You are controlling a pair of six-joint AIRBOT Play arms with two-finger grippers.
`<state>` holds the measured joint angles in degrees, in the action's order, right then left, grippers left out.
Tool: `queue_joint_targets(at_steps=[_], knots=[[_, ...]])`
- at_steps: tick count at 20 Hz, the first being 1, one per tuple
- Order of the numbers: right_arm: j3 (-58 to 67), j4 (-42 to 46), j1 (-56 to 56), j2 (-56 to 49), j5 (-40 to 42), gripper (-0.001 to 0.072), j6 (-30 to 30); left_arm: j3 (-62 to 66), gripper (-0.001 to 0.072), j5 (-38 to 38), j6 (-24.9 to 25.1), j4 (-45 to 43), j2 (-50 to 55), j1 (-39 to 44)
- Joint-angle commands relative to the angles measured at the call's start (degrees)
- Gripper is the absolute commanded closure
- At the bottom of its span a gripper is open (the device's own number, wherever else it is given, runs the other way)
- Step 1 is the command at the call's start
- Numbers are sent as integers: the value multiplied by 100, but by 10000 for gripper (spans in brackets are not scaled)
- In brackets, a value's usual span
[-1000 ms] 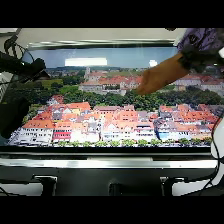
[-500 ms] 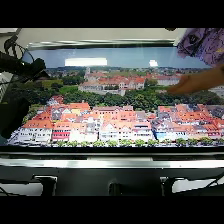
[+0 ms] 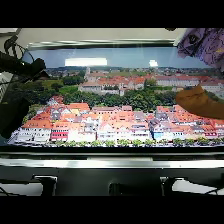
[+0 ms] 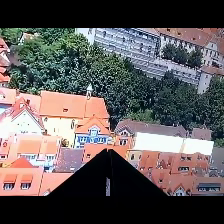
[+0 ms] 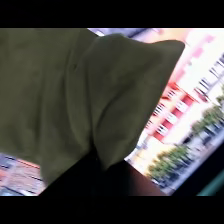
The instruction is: Fold the clothes and pants, and hang the long-sleeved shirts on hangers.
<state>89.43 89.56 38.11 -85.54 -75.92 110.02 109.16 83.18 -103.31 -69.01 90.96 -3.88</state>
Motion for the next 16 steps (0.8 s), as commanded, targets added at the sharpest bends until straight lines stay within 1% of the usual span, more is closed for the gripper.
queue_joint_targets(at_steps=[1,5,8,12,16], knots=[[-1309,811,33,658,42,684,297,-2,687,0,0,0,-2,4],[-2385,1255,33,1248,105,684,601,-2,687,2,0,-2,-2,4],[-2946,1519,33,1530,85,684,643,-2,686,0,0,0,-2,4],[-3421,1733,28,1672,-192,683,944,-2,686,2,0,0,-2,4],[-3735,1775,28,1753,-291,683,1005,-2,686,0,0,-2,-2,7]])
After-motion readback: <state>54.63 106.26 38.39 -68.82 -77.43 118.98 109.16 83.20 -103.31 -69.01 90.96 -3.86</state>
